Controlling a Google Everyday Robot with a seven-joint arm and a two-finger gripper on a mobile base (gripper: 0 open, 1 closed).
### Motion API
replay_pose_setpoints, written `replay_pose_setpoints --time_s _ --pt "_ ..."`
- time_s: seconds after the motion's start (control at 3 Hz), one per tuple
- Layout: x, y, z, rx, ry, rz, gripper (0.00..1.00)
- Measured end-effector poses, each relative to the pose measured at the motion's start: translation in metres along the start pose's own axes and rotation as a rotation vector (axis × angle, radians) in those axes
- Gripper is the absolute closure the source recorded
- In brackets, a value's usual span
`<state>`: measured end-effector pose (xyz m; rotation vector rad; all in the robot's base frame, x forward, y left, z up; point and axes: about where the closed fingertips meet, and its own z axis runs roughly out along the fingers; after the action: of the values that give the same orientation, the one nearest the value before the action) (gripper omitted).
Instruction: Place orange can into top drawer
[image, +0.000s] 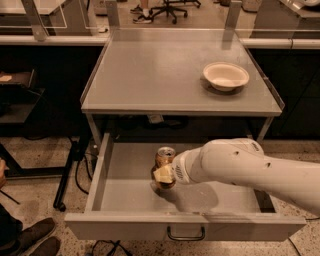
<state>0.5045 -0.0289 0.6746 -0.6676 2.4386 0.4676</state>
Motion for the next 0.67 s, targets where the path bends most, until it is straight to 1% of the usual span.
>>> replay_pose_setpoints --time_s 0.33,0.67 --pt "-0.006 -0.009 0.005 0.015 -0.013 -0.002 1.00" --pt "-0.019 -0.023 0.000 0.047 -0.076 0.024 1.00"
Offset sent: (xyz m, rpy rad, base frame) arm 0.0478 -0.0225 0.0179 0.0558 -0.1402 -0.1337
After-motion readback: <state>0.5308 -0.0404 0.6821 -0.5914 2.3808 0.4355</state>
